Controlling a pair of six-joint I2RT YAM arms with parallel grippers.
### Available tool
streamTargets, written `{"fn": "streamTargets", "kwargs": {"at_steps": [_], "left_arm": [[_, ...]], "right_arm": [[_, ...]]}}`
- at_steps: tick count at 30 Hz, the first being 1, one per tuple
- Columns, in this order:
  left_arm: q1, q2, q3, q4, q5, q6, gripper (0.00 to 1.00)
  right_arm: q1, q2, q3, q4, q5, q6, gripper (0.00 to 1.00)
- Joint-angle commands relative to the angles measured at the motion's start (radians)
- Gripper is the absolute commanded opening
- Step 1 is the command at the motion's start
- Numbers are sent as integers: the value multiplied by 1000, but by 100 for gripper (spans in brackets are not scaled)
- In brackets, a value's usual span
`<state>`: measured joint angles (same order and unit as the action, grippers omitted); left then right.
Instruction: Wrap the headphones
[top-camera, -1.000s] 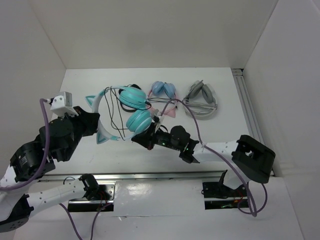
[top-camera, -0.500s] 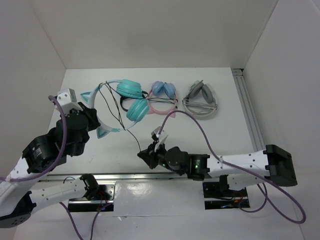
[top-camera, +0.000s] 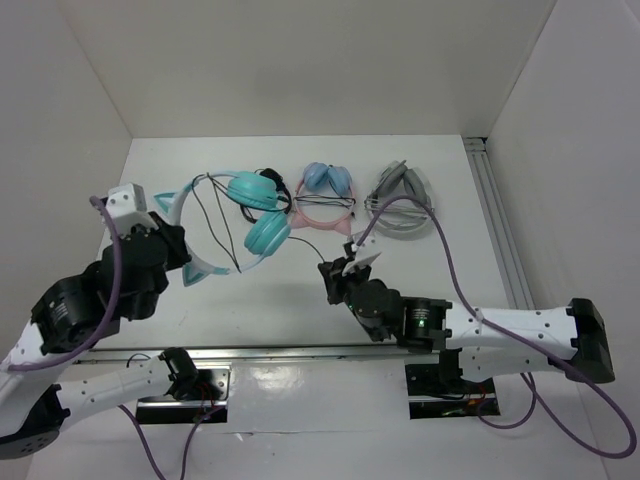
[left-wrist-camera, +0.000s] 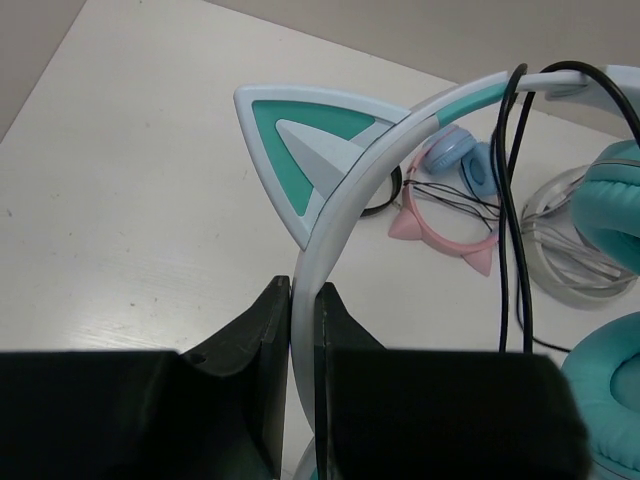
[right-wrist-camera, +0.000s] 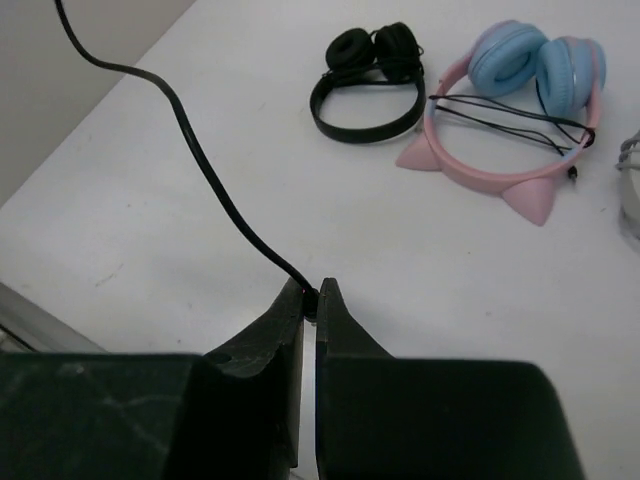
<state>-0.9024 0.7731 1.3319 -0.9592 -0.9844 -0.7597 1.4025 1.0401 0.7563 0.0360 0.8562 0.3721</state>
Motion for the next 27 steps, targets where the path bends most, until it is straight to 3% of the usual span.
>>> {"fn": "streamTargets", "kwargs": {"at_steps": [1, 6, 14, 23, 27], "left_arm": [[-3, -67, 81, 30, -51, -39, 0], [-3, -54, 145, -26, -88, -76, 0], [-3, -32, 174, -38, -97, -76, 0], [-3, -41, 208, -38, -148, -88, 0], [-3, -32, 188, -38, -172, -128, 0]], "right_arm": [[-36, -35, -1, 11, -43, -4, 0], [10, 20, -12, 56, -105, 14, 0], [23, 78, -2, 13, -5, 5, 0], [7, 127, -86, 83, -111, 76, 0], [85, 185, -77, 125, -121, 67, 0]]}}
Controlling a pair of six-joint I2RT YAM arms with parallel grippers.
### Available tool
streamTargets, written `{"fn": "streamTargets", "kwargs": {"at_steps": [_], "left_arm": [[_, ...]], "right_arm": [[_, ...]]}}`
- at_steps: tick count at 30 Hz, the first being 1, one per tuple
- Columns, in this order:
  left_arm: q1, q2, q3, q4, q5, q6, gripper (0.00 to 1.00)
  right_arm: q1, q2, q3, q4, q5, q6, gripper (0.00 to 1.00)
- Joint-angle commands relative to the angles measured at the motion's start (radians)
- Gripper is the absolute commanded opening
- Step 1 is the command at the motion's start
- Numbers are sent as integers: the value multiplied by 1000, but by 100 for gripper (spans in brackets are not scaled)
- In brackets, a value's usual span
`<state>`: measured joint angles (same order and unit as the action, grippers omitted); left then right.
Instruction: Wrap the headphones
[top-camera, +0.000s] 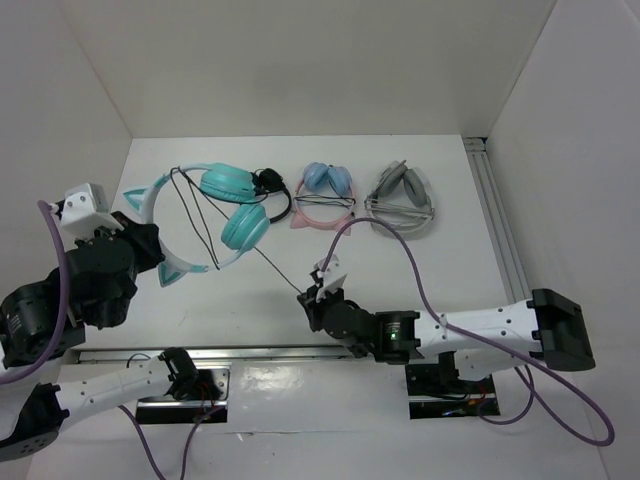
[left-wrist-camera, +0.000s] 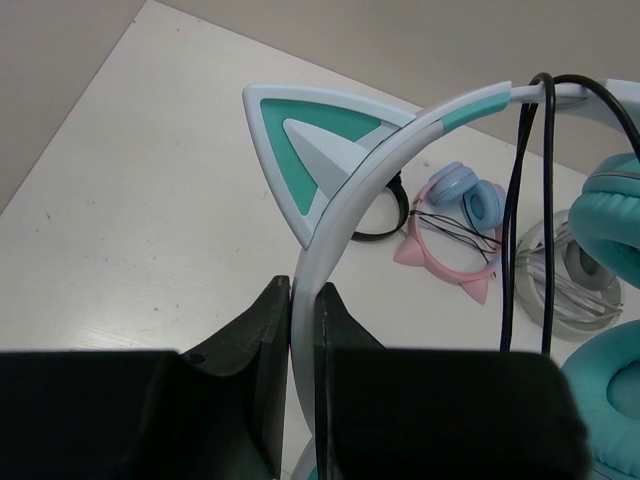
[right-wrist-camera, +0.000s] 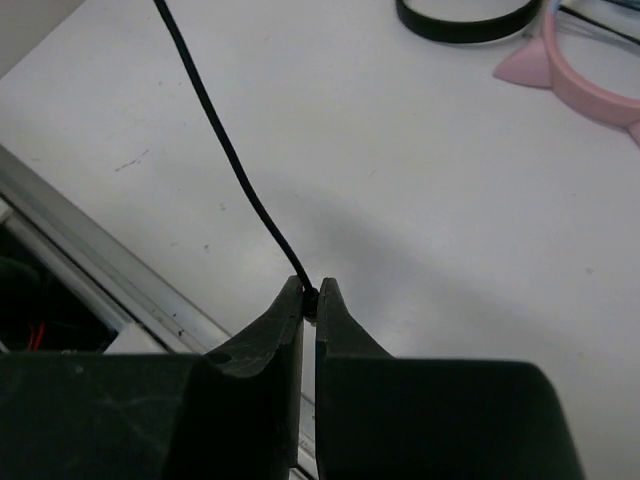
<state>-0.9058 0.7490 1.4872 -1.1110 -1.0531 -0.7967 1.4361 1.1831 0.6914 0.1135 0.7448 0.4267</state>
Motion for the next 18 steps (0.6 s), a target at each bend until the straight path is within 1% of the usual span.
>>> {"fn": "streamTargets", "kwargs": {"at_steps": [1, 5, 7, 11, 16, 18], "left_arm": [[1, 1, 21, 114, -113, -111, 0], [1, 10, -7, 125, -136, -151, 0], [1, 22, -31, 125, -169, -160, 0], [1, 56, -74, 160, -211, -151, 0], [1, 79, -172, 169, -235, -173, 0], [1, 91, -192, 178, -245, -183, 0]], "right_arm": [[67, 55, 5, 58, -10, 12, 0], [148, 108, 51, 68, 19, 0, 0], [190, 127, 71, 68, 42, 0, 0], [257, 164, 121, 57, 64, 0, 0], [320, 191, 186, -4, 111, -22, 0], [320, 191, 201, -14, 111, -35, 0]]}}
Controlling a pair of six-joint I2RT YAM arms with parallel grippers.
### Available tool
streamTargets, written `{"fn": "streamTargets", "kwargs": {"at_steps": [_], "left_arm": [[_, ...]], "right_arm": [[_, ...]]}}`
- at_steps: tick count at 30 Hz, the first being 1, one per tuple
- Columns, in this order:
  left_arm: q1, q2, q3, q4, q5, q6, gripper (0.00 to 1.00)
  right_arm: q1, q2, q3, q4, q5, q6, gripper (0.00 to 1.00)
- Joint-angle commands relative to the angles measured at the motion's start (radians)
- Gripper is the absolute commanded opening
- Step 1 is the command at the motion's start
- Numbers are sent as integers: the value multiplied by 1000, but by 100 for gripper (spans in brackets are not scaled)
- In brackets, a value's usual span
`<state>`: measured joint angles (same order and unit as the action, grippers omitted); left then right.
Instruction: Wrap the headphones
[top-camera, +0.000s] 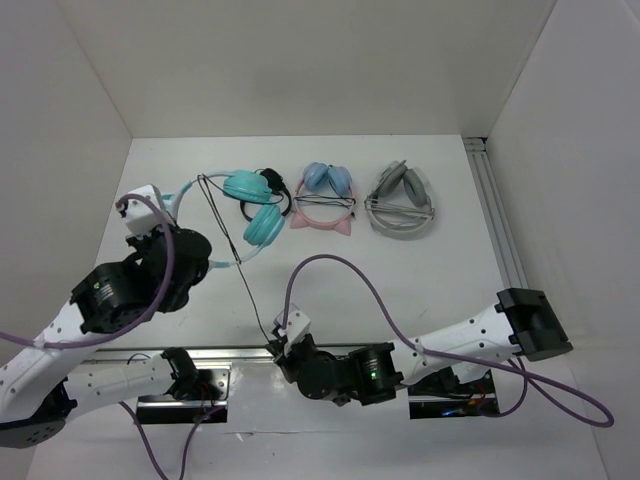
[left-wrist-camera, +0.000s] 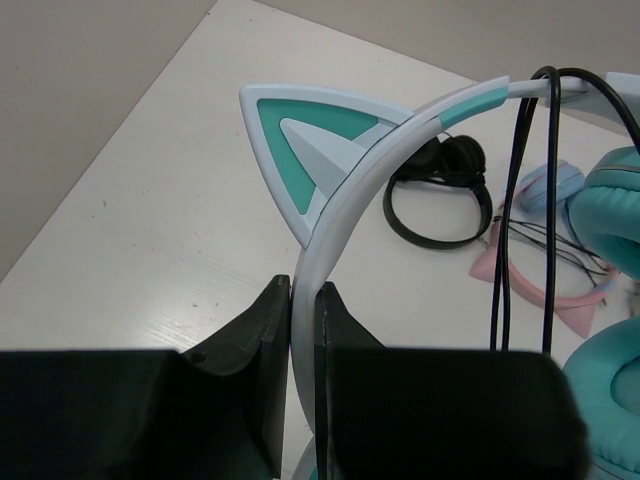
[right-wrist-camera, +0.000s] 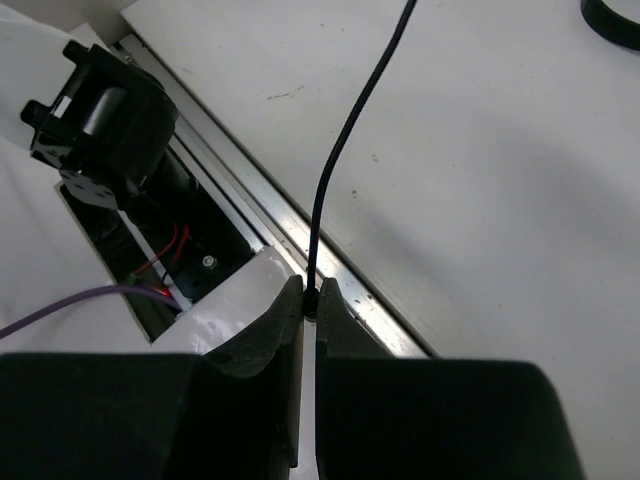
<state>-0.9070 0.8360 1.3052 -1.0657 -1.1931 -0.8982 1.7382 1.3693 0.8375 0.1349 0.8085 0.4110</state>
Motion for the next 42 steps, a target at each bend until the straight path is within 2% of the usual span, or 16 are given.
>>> {"fn": "streamTargets", "kwargs": {"at_steps": [1, 8, 12, 16, 18, 21, 24, 33, 37, 42], "left_arm": [[2, 15, -11, 133, -105, -82, 0], [2, 68, -78, 133, -47, -18, 0], [2, 87, -110, 191, 73, 105, 0], [2, 63, -158, 208, 165, 152, 0], [2, 42, -196, 272, 231, 226, 0], [2, 28, -208, 320, 318, 292, 0], [2, 37, -208, 334, 472, 381, 0], [-7, 57, -208, 334, 622, 521, 0], [-7, 57, -208, 325, 688, 567, 0], [-16, 57, -199, 288, 728, 610, 0]], "right_arm": [[30, 5, 69, -46, 47, -29, 0], [40, -24, 179, -223, 110, -115, 0], [40, -47, 245, -308, 172, -217, 0], [30, -87, 264, -362, 215, -296, 0], [20, -114, 264, -371, 224, -340, 0], [9, -128, 264, -357, 265, -388, 0], [0, -128, 284, -357, 285, -480, 0], [-11, -78, 324, -337, 351, -679, 0], [-11, -68, 285, -223, 426, -825, 0], [-20, -49, 264, -199, 459, -934, 0]]}}
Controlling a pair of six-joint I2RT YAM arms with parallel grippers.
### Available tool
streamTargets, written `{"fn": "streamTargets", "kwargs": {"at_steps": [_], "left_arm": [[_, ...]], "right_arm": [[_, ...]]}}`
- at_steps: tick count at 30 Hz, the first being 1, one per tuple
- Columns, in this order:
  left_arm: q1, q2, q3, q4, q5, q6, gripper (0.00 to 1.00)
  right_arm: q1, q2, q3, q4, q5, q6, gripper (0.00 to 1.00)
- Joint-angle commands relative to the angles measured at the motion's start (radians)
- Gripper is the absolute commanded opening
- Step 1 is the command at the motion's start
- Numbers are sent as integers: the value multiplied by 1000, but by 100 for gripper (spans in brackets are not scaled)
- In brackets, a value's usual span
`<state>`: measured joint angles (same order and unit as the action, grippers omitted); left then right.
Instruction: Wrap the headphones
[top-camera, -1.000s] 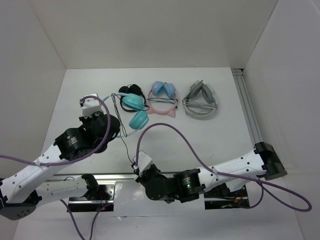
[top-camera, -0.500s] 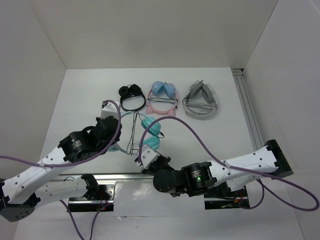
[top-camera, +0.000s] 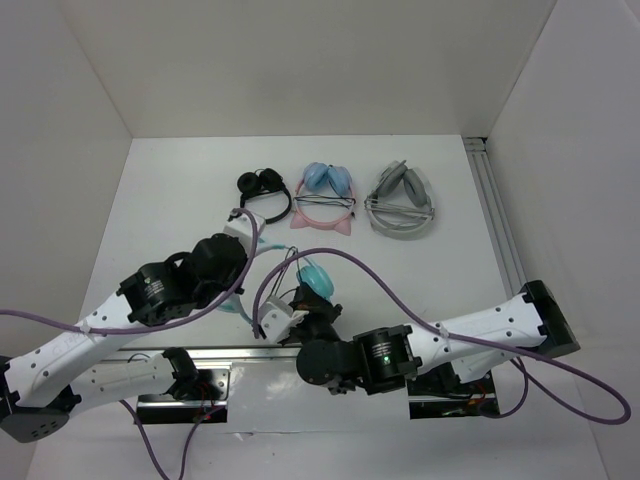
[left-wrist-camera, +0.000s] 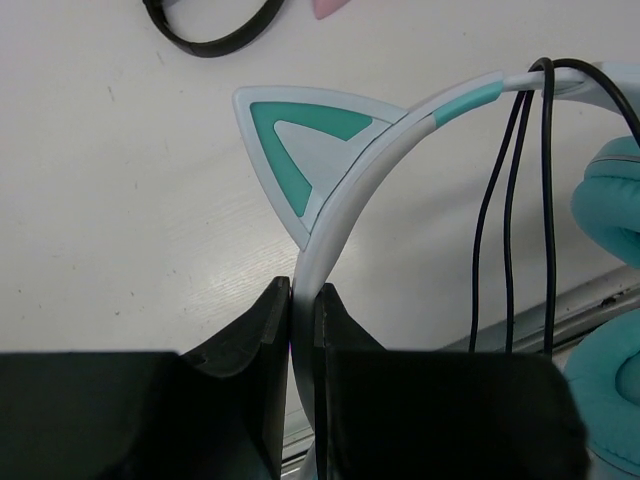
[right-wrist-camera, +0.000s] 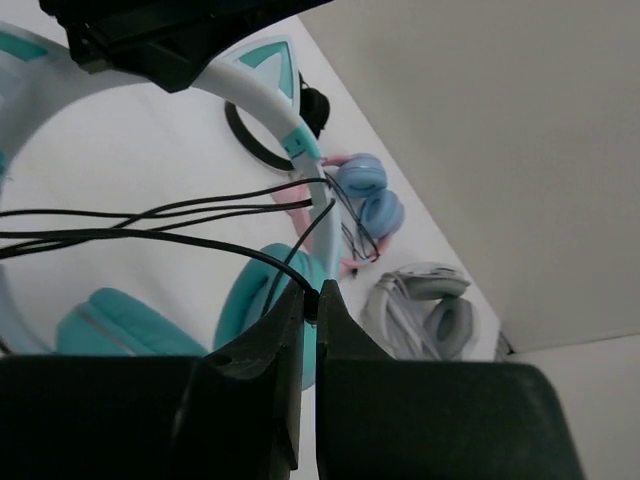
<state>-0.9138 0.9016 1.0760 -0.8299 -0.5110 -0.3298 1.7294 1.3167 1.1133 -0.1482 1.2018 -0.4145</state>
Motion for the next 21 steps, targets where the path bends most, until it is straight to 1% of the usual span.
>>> {"fn": "streamTargets", "kwargs": {"at_steps": [1, 7, 10, 11, 12, 13, 16, 18, 21], "left_arm": [[-10, -9, 30, 52, 63, 54, 0], [-10, -9, 30, 23, 135, 116, 0], [-10, -18, 39, 23, 187, 144, 0], [-10, -30, 39, 23, 201, 158, 0], [-10, -44, 39, 23, 213, 158, 0], [-10, -44, 39, 23, 232, 158, 0], [-10, -69, 48, 23, 265, 192, 0], [-10, -79, 48, 23, 266, 192, 0], [-10, -79, 58, 23, 275, 201, 0]], "right_arm": [[-11, -5, -12, 105, 65, -122, 0], [-33, -50, -23, 113, -14, -155, 0], [-33, -62, -23, 52, -79, -155, 0], [-33, -71, -23, 30, -102, -142, 0], [-33, -71, -9, -26, -122, -129, 0], [-33, -80, -9, -51, -164, -103, 0], [-33, -80, 5, -121, -218, -81, 0], [-33, -80, 14, -148, -229, -70, 0], [-42, -80, 23, -204, -290, -52, 0]]}}
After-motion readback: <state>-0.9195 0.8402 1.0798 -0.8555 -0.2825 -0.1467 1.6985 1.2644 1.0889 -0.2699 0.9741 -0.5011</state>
